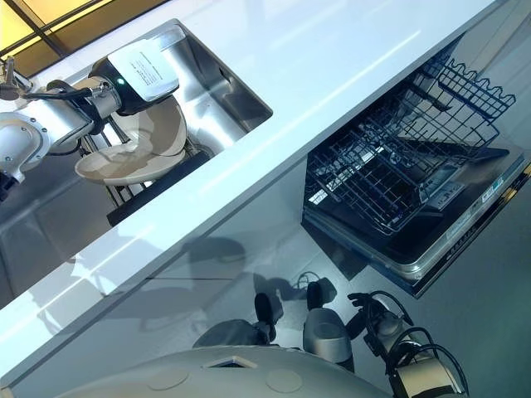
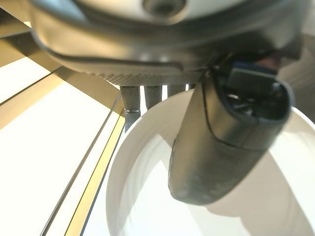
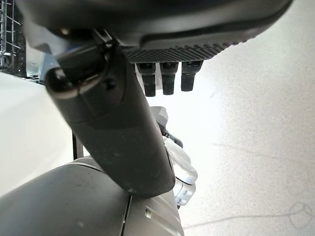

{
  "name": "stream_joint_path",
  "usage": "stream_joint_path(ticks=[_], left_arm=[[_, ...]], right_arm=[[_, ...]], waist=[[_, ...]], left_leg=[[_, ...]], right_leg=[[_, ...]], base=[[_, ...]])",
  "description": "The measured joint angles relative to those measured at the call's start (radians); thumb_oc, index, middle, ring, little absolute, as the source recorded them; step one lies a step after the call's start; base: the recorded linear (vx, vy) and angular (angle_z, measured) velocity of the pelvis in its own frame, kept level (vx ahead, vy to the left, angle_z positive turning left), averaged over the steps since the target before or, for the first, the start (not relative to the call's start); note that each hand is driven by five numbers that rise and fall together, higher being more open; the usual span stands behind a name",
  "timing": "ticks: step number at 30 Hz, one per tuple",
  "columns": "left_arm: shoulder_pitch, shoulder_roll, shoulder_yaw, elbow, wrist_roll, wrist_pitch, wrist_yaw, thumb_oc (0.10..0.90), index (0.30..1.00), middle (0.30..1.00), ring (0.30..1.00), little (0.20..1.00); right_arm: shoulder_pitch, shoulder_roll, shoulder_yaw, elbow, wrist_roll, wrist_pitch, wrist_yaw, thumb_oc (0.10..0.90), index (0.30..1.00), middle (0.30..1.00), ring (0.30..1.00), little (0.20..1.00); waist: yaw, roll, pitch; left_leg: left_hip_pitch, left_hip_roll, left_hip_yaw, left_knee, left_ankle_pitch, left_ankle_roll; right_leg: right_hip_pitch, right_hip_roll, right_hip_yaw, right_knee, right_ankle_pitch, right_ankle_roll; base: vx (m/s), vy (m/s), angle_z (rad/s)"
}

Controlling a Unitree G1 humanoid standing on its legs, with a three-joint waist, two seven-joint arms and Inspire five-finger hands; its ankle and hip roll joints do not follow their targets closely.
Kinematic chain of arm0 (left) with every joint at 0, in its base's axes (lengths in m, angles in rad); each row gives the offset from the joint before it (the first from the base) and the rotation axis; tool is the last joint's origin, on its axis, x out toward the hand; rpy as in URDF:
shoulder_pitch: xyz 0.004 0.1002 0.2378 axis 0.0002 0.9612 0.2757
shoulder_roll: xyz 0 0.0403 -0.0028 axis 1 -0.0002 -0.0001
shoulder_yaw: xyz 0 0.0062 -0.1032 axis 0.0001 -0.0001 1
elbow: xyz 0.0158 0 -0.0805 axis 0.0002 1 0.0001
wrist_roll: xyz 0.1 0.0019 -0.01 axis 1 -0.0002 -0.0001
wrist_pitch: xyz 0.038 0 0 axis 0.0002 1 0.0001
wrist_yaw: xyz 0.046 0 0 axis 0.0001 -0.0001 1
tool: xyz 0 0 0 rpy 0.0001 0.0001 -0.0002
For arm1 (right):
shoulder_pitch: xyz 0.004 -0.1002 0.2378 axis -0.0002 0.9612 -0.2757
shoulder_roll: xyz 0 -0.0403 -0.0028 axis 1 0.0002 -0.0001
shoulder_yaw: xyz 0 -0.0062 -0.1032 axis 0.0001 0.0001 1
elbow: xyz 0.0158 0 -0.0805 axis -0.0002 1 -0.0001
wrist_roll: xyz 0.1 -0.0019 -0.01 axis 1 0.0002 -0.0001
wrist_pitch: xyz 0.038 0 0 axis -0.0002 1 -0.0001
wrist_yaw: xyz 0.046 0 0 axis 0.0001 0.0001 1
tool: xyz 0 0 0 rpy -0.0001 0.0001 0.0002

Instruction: Pick up plates and place into dishwasher.

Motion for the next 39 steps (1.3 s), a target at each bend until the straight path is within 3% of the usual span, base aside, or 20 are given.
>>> stream_joint_path(ticks=[1, 2, 9, 11, 14, 18, 21, 22, 25, 31, 34, 39], left_arm=[[0.000, 0.000, 0.000, -0.010, 0.000, 0.000, 0.000, 0.185, 0.373, 0.373, 0.373, 0.285], [0.000, 0.002, 0.001, -0.019, -0.001, 0.001, 0.001, 0.100, 0.300, 0.300, 0.300, 0.200], [0.054, 0.022, 0.045, -0.066, -0.073, 0.051, 0.034, 0.122, 0.319, 0.319, 0.319, 0.222], [0.104, 0.030, 0.117, -0.094, -0.136, 0.078, 0.063, 0.100, 0.300, 0.300, 0.300, 0.200], [0.199, 0.048, 0.253, -0.093, -0.246, 0.091, 0.127, 0.100, 0.300, 0.300, 0.300, 0.200], [0.252, 0.051, 0.359, -0.045, -0.441, 0.079, 0.246, 0.100, 0.300, 0.300, 0.300, 0.200], [0.320, 0.051, 0.482, -0.032, -0.518, 0.042, 0.321, 0.100, 0.300, 0.300, 0.300, 0.200], [0.385, 0.049, 0.583, -0.042, -0.555, 0.016, 0.360, 0.100, 0.300, 0.300, 0.300, 0.200], [0.503, 0.047, 0.736, -0.063, -0.574, -0.003, 0.402, 0.100, 0.300, 0.300, 0.300, 0.200], [0.826, -0.081, 1.081, -0.254, -0.595, -0.023, 0.479, 0.100, 0.300, 0.300, 0.300, 0.200], [0.865, -0.153, 1.107, -0.332, -0.592, -0.034, 0.543, 0.100, 0.300, 0.300, 0.300, 0.200], [0.847, -0.176, 1.103, -0.401, -0.550, -0.070, 0.582, 0.100, 0.300, 0.300, 0.300, 0.200]], right_arm=[[0.001, 0.000, 0.000, 0.002, 0.000, 0.000, 0.000, 0.800, 0.900, 0.900, 0.900, 0.900], [0.000, 0.000, 0.000, 0.004, 0.000, 0.000, 0.000, 0.800, 0.900, 0.900, 0.900, 0.900], [0.025, -0.016, 0.008, -0.046, 0.110, -0.002, 0.002, 0.800, 0.900, 0.900, 0.900, 0.900], [0.066, -0.046, 0.045, -0.166, 0.165, 0.001, 0.020, 0.800, 0.900, 0.900, 0.900, 0.900], [0.158, -0.098, 0.062, -0.505, 0.336, -0.001, 0.100, 0.800, 0.900, 0.900, 0.900, 0.900], [0.153, -0.052, 0.060, -0.823, 0.565, 0.005, 0.257, 0.800, 0.900, 0.900, 0.900, 0.900], [0.142, 0.004, 0.054, -0.955, 0.719, 0.010, 0.314, 0.800, 0.900, 0.900, 0.900, 0.900], [0.158, 0.028, 0.013, -0.986, 0.775, 0.062, 0.292, 0.800, 0.900, 0.900, 0.900, 0.900], [0.178, 0.057, -0.069, -1.003, 0.826, 0.064, 0.216, 0.800, 0.900, 0.900, 0.900, 0.900], [0.175, 0.060, -0.331, -1.179, 0.578, -0.084, -0.219, 0.800, 0.900, 0.900, 0.900, 0.900], [0.146, -0.004, -0.414, -1.289, 0.489, -0.186, -0.385, 0.800, 0.900, 0.900, 0.900, 0.900], [0.051, -0.106, -0.375, -1.421, 0.330, -0.264, -0.535, 0.800, 0.900, 0.900, 0.900, 0.900]], waist=[[0.002, 0.001, -0.001], [0.003, 0.002, -0.002], [0.016, 0.003, -0.002], [0.020, 0.003, -0.002], [0.011, 0.003, -0.003], [0.003, 0.001, -0.003], [0.002, 0.000, -0.006], [0.004, -0.007, -0.011], [0.003, -0.014, -0.015], [0.016, -0.015, -0.036], [0.020, -0.016, -0.050], [0.008, -0.014, -0.074]], left_leg=[[0.003, 0.000, -0.002, 0.000, 0.000, 0.000], [0.003, 0.000, -0.005, 0.000, 0.000, 0.000], [0.021, -0.001, -0.021, 0.000, 0.000, -0.002], [0.022, 0.000, -0.024, 0.000, 0.000, -0.002], [0.026, 0.002, -0.024, 0.000, 0.001, -0.003], [0.033, 0.004, -0.032, 0.000, 0.003, -0.008], [0.034, 0.004, -0.033, 0.000, 0.003, -0.008], [0.033, 0.004, -0.034, 0.000, 0.003, -0.008], [0.032, 0.003, -0.033, 0.000, 0.003, -0.008], [0.024, 0.003, -0.030, 0.000, 0.002, -0.008], [0.025, 0.004, -0.031, 0.000, 0.003, -0.008], [0.038, 0.005, -0.038, 0.000, 0.002, -0.009]], right_leg=[[0.005, 0.000, -0.002, -0.003, 0.000, 0.000], [0.007, 0.000, -0.004, -0.004, 0.000, 0.000], [0.038, 0.001, -0.011, -0.021, 0.000, 0.000], [0.041, 0.002, -0.012, -0.021, 0.000, -0.001], [0.044, 0.002, -0.011, -0.025, 0.002, -0.003], [0.054, 0.010, -0.016, -0.025, 0.003, -0.005], [0.054, 0.010, -0.016, -0.025, 0.003, -0.005], [0.054, 0.010, -0.018, -0.025, 0.003, -0.005], [0.052, 0.007, -0.017, -0.025, 0.003, -0.005], [0.043, 0.003, -0.009, -0.025, 0.003, -0.004], [0.045, 0.005, -0.006, -0.025, 0.003, -0.005], [0.058, 0.011, -0.004, -0.025, 0.003, -0.005]], base=[[-0.03, -0.048, 0.13], [-0.03, -0.049, 0.07], [-0.02, -0.061, 0.06], [-0.03, -0.075, 0.04], [-0.04, -0.080, -0.04], [-0.03, -0.077, 0.03], [-0.03, -0.033, 0.01], [0.00, 0.000, 0.00], [-0.01, -0.004, 0.01], [-0.01, 0.003, 0.00], [0.00, 0.000, 0.00], [0.00, 0.000, 0.00]])
